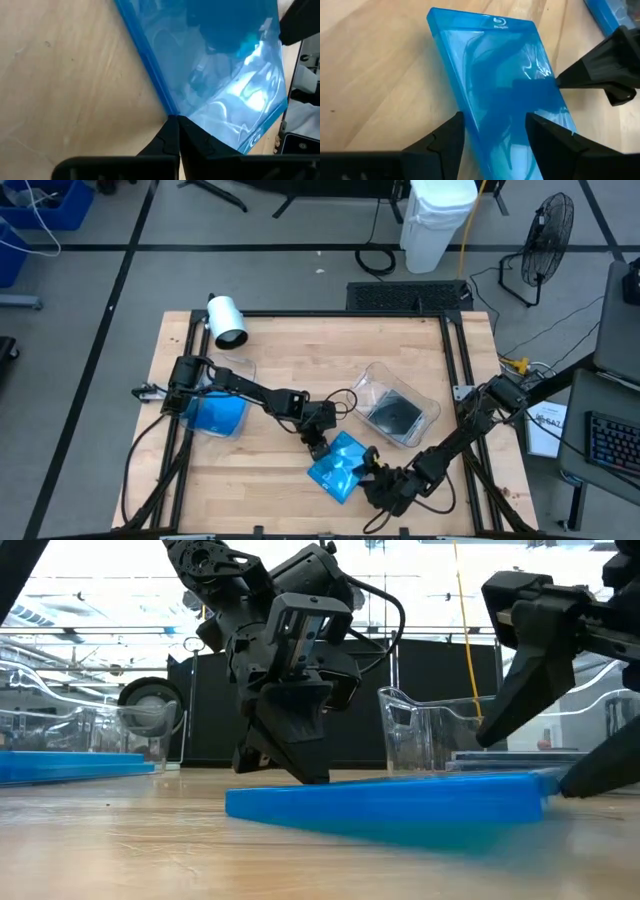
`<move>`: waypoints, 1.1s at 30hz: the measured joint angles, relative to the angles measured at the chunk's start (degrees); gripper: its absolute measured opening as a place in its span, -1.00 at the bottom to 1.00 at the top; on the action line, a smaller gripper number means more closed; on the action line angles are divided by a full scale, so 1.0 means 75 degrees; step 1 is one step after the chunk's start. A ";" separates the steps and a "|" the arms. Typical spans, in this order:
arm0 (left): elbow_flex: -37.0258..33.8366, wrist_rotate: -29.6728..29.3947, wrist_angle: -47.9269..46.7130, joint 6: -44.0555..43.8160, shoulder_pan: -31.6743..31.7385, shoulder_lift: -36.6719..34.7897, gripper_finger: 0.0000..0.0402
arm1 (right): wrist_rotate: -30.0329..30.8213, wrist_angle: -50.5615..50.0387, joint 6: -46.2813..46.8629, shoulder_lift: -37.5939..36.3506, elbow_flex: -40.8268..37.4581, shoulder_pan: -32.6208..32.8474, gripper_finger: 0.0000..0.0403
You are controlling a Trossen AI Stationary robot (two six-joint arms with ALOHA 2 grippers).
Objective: Pick & place jewel cases by type
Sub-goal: Put the blue CD case into the left transparent bin
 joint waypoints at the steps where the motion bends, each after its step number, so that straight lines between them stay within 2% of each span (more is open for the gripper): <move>1: 0.0000 -0.0004 -0.0007 0.0012 -0.0001 0.0000 -0.98 | 0.0048 0.0005 -0.0032 0.0000 0.0000 0.0000 -0.02; 8: 0.0000 0.0002 -0.0031 -0.0007 0.0000 0.0000 -0.93 | 0.0168 0.0453 -0.0334 0.0000 0.0003 -0.0012 -0.02; 12: 0.0000 -0.0031 0.0025 -0.0013 0.0000 0.0000 -0.98 | 0.0713 0.1140 -0.0763 -0.0147 0.0034 -0.0015 -0.03; 14: 0.0031 0.0115 0.0327 -0.0021 -0.0062 0.0064 -0.95 | 0.1362 0.1311 -0.0887 -0.0192 0.0042 -0.0155 -0.03; 17: -0.0006 0.0246 0.0306 -0.0054 -0.0102 0.0028 -0.92 | 0.1542 0.1159 -0.0917 -0.0169 0.0012 -0.0289 -0.03; 23: 0.0017 0.0230 0.0285 -0.0022 -0.0140 0.0032 -0.97 | 0.0385 0.0462 0.0095 -0.0166 -0.0006 -0.0683 -0.08; 26: 0.0017 0.0227 0.0264 -0.0023 -0.0131 0.0029 -0.91 | 0.0149 0.0431 0.0335 -0.0178 -0.0003 -0.0729 -0.25; 31: 0.0015 0.0233 0.0235 0.0030 -0.0073 0.0000 -0.97 | -0.0092 0.0334 -0.0039 -0.0209 0.0003 -0.0713 -0.80; 33: 0.0010 0.0361 0.0146 0.0039 0.0003 -0.0147 -0.98 | -0.0078 0.0315 -0.0101 -0.0313 0.0003 -0.0628 -0.93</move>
